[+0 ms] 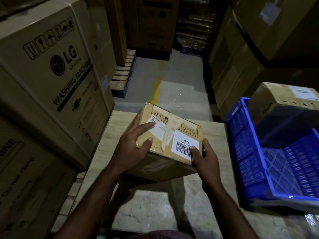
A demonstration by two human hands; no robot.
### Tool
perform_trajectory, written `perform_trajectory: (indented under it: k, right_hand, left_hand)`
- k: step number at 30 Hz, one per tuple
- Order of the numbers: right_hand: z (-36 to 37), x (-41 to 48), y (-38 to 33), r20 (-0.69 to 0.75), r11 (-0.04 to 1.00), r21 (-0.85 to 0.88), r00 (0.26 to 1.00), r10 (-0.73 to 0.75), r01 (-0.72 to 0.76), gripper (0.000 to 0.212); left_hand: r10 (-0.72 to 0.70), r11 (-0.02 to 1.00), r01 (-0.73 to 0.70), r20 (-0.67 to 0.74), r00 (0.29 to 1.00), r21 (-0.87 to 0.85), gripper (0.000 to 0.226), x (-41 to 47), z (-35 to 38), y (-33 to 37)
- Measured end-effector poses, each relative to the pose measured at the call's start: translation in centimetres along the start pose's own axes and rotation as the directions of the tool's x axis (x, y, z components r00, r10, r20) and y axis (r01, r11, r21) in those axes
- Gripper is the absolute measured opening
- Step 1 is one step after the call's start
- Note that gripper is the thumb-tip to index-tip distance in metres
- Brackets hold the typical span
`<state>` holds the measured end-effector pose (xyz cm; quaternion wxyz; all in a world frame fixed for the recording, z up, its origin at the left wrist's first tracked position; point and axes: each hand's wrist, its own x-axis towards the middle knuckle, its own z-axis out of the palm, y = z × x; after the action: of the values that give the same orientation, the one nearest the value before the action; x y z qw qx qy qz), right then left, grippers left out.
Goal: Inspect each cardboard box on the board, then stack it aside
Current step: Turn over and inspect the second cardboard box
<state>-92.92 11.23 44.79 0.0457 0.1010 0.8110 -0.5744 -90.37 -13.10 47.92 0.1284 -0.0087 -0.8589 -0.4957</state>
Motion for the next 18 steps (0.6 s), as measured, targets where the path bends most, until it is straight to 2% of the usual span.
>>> perform_trajectory:
  k: [2, 3, 5, 10, 15, 18]
  right_hand:
    - [-0.1, 0.3, -0.6, -0.003, 0.967, 0.219, 0.991, 0.131, -0.127, 0.053]
    - [-0.3, 0.3, -0.9, 0.022, 0.957, 0.253, 0.990, 0.138, -0.139, 0.048]
    - [-0.5, 0.4, -0.8, 0.043, 0.964, 0.241, 0.993, 0.106, -0.113, 0.039]
    - [-1.5, 0.6, -0.5, -0.084, 0.991, 0.134, 0.996, 0.002, 0.009, 0.059]
    - [-2.7, 0.7, 0.5, -0.125, 0.993, 0.067, 0.988, -0.093, 0.102, 0.058]
    - [-2.6, 0.3, 1.5, -0.128, 0.992, 0.107, 0.990, -0.060, 0.074, 0.060]
  left_hand:
    - [-0.006, 1.000, 0.006, -0.020, 1.000, 0.003, 0.044, 0.0, -0.1, -0.1]
    - [-0.003, 1.000, 0.004, -0.022, 1.000, 0.004, 0.042, -0.1, -0.1, -0.1]
    - [0.008, 1.000, -0.009, -0.026, 1.000, -0.015, 0.040, -0.3, 0.0, -0.3]
    - [-0.060, 0.989, 0.056, -0.028, 0.998, -0.134, 0.042, -1.4, 1.5, -2.0]
    - [-0.098, 0.988, 0.097, -0.010, 0.995, -0.118, 0.041, -2.8, 4.1, -3.3]
    - [-0.118, 0.988, 0.116, -0.013, 0.993, -0.105, 0.047, -2.9, 4.3, -3.6]
